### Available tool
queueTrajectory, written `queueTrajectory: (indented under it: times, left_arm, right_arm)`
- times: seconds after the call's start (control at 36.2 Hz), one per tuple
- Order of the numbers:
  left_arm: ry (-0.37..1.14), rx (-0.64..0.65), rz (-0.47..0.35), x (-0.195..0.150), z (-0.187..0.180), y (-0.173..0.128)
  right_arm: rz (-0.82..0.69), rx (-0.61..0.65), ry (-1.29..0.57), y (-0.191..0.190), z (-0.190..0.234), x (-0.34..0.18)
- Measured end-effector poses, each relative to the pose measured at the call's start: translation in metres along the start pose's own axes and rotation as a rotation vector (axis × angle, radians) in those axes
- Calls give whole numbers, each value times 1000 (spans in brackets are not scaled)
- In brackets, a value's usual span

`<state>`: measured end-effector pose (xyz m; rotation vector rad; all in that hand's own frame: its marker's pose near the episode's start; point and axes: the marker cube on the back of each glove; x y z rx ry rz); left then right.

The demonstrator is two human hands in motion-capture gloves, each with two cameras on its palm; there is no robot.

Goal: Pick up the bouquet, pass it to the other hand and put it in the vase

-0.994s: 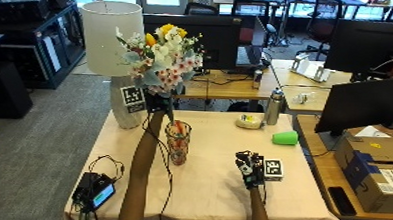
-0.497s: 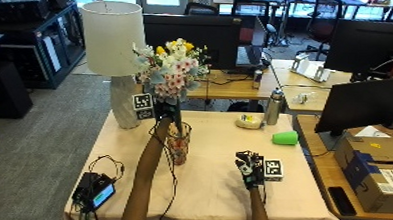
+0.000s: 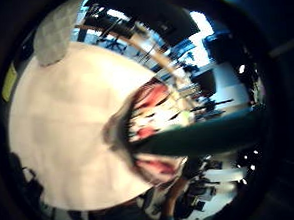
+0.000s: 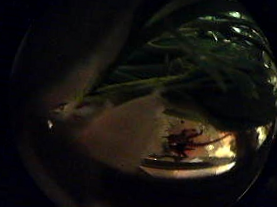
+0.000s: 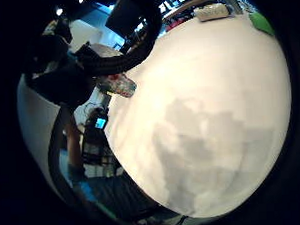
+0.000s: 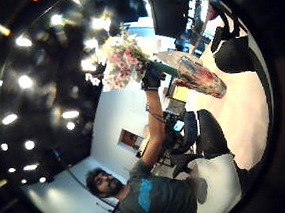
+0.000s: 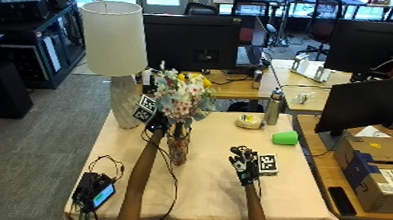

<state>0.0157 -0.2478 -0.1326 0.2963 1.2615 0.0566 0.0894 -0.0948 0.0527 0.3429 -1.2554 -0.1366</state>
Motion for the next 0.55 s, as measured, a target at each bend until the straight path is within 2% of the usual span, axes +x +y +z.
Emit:
queueTrajectory:
  times: [0.06, 0.08, 0.14, 0.17, 0.19, 0.25, 0.33, 0.39, 0.47, 0.55]
  left_arm:
    - [-159, -110, -43, -2, -3, 9]
    - [-231, -171, -6, -1, -5, 13]
    - [-308, -264, 140, 8, -9, 22]
    - [-320, -287, 175, 12, -13, 28]
    - [-329, -294, 167, 15, -16, 33]
    - [-342, -281, 124, 16, -24, 40]
    - [-347, -239, 124, 10, -37, 45]
    - [-394, -195, 50, -1, -48, 47]
    - [-452, -163, -118, -38, -57, 39]
    - [-464, -150, -171, -65, -60, 29]
  right_arm:
    - [-58, -12, 8, -8, 2, 21]
    - [-65, -16, -9, -10, 3, 27]
    - [-43, -25, -71, -11, 6, 33]
    - [-28, -27, -94, -12, 7, 35]
    - [-15, -27, -103, -11, 7, 35]
    - [9, -25, -93, -11, 6, 35]
    - [19, -17, -67, -12, 5, 36]
    - [24, -13, -64, -12, 5, 30]
    - [57, -5, -49, -11, 7, 22]
    - [37, -4, -74, -13, 9, 19]
